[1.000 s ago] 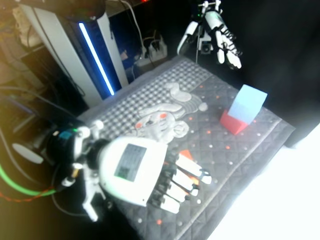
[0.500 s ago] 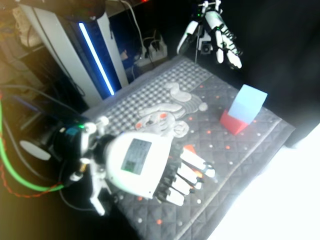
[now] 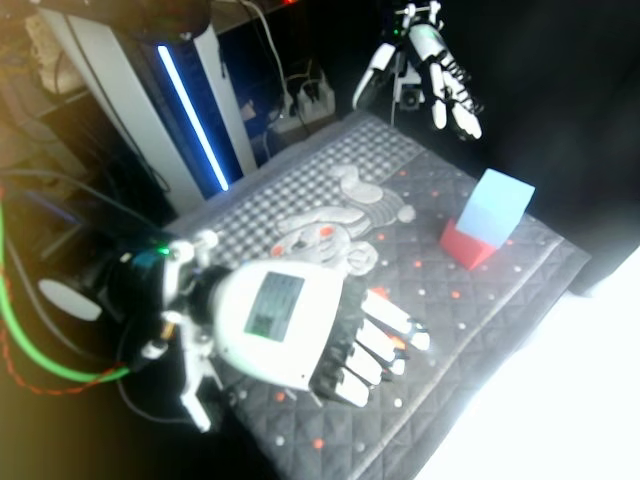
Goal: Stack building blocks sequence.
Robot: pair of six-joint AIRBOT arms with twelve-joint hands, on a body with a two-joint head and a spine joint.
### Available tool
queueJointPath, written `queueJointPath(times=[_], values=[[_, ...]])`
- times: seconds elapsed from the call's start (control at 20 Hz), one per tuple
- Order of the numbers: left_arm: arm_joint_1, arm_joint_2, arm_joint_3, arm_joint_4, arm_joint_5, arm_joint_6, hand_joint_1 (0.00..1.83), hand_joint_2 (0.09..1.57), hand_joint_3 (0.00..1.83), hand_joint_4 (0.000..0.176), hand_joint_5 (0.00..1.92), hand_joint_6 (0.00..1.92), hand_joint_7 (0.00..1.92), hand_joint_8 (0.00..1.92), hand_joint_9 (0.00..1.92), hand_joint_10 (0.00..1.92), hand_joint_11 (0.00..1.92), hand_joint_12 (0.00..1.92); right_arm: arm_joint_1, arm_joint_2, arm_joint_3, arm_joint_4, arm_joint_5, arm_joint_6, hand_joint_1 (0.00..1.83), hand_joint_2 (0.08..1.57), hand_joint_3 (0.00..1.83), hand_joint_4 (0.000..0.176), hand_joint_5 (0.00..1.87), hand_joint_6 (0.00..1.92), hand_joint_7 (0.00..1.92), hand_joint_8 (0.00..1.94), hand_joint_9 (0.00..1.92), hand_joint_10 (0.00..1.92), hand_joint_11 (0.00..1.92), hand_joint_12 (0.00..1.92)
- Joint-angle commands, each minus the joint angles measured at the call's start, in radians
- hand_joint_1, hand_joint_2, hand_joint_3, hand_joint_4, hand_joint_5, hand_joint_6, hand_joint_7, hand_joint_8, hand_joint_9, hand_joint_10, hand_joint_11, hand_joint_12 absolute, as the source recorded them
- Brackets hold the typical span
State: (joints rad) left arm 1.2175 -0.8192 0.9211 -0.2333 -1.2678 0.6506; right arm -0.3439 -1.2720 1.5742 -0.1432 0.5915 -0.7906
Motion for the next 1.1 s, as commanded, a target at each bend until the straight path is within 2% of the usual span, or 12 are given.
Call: queueJointPath(times=[0.0, 0.1, 0.15, 0.35, 0.4, 0.45, 0.5, 0.6, 0.65, 0.85, 0.95, 1.05], values=[[-0.005, -0.001, 0.001, -0.003, -0.126, -0.009, 0.79, 0.87, 0.00, 0.022, 0.19, 0.00, 0.01, 0.00, 0.00, 0.00, 0.00, 0.00, 0.018, 0.012, -0.003, 0.016, 0.106, -0.002, 1.16, 1.12, 0.00, 0.000, 0.96, 0.99, 1.36, 0.22, 1.25, 0.99, 1.16, 1.39], [-0.005, -0.003, 0.001, -0.004, -0.128, -0.009, 0.79, 0.86, 0.00, 0.029, 0.19, 0.00, 0.00, 0.00, 0.00, 0.00, 0.00, 0.00, 0.026, 0.027, -0.019, 0.012, 0.107, -0.002, 1.16, 1.12, 0.00, 0.000, 0.97, 0.98, 1.40, 0.24, 1.31, 1.01, 1.21, 1.41], [-0.004, -0.004, 0.001, -0.004, -0.128, -0.009, 0.78, 0.87, 0.00, 0.021, 0.19, 0.00, 0.01, 0.00, 0.00, 0.00, 0.00, 0.00, 0.026, 0.030, -0.020, 0.011, 0.107, -0.002, 1.16, 1.12, 0.00, 0.000, 0.98, 0.96, 1.41, 0.25, 1.35, 0.96, 1.23, 1.41], [0.001, -0.005, 0.001, -0.005, -0.128, -0.012, 0.78, 0.87, 0.00, 0.018, 0.19, 0.00, 0.01, 0.00, 0.00, 0.00, 0.00, 0.00, 0.040, 0.061, -0.024, 0.001, 0.107, -0.002, 1.16, 1.12, 0.00, 0.000, 0.97, 0.97, 1.40, 0.24, 1.32, 0.95, 1.22, 1.40], [0.002, -0.005, 0.000, -0.007, -0.128, -0.012, 0.78, 0.87, 0.00, 0.003, 0.19, 0.00, 0.01, 0.00, 0.00, 0.00, 0.00, 0.00, 0.046, 0.068, -0.030, 0.001, 0.110, -0.002, 1.15, 1.13, 0.00, 0.000, 0.94, 1.02, 1.37, 0.23, 1.28, 0.93, 1.17, 1.42], [0.004, -0.005, 0.000, -0.007, -0.128, -0.012, 0.78, 0.87, 0.00, 0.003, 0.19, 0.00, 0.01, 0.00, 0.00, 0.00, 0.00, 0.00, 0.049, 0.070, -0.033, 0.001, 0.113, -0.002, 1.15, 1.13, 0.00, 0.000, 0.94, 1.02, 1.37, 0.23, 1.28, 0.93, 1.17, 1.42], [0.005, -0.005, -0.001, -0.008, -0.129, -0.013, 0.78, 0.87, 0.00, 0.009, 0.19, 0.00, 0.02, 0.01, 0.00, 0.00, 0.00, 0.00, 0.052, 0.069, -0.034, 0.001, 0.117, -0.002, 1.15, 1.14, 0.00, 0.000, 0.94, 1.03, 1.38, 0.23, 1.29, 0.93, 1.16, 1.42], [0.005, -0.006, 0.001, -0.008, -0.130, -0.013, 0.79, 0.88, 0.00, 0.006, 0.19, 0.00, 0.02, 0.00, 0.00, 0.00, 0.00, 0.00, 0.052, 0.062, -0.035, 0.002, 0.124, -0.002, 1.15, 1.12, 0.00, 0.000, 0.97, 0.99, 1.39, 0.22, 1.31, 0.92, 1.18, 1.37], [0.005, -0.006, 0.001, -0.008, -0.130, -0.013, 0.80, 0.88, 0.00, 0.016, 0.19, 0.00, 0.02, 0.00, 0.00, 0.00, 0.00, 0.00, 0.052, 0.061, -0.034, 0.002, 0.125, -0.002, 1.16, 1.12, 0.00, 0.000, 0.97, 0.97, 1.40, 0.21, 1.33, 0.88, 1.21, 1.35], [0.005, -0.007, 0.002, -0.008, -0.130, -0.013, 0.79, 0.88, 0.00, 0.017, 0.20, 0.00, 0.02, 0.00, 0.00, 0.00, 0.00, 0.00, 0.052, 0.055, -0.035, 0.018, 0.139, -0.002, 1.15, 1.13, 0.00, 0.000, 0.96, 1.00, 1.42, 0.10, 1.34, 0.78, 1.18, 1.36], [0.005, -0.007, 0.001, -0.008, -0.131, -0.013, 0.78, 0.88, 0.00, 0.013, 0.20, 0.00, 0.02, 0.00, 0.00, 0.00, 0.00, 0.00, 0.049, 0.058, -0.035, 0.021, 0.139, -0.002, 1.15, 1.12, 0.00, 0.000, 0.97, 0.98, 1.44, 0.10, 1.35, 0.80, 1.20, 1.35], [0.005, -0.007, 0.001, -0.008, -0.131, -0.013, 0.78, 0.89, 0.00, 0.023, 0.19, 0.00, 0.02, 0.00, 0.00, 0.00, 0.00, 0.00, 0.034, 0.058, -0.035, 0.035, 0.139, -0.002, 1.16, 1.12, 0.00, 0.000, 0.97, 0.97, 1.46, 0.10, 1.37, 0.85, 1.22, 1.35]])
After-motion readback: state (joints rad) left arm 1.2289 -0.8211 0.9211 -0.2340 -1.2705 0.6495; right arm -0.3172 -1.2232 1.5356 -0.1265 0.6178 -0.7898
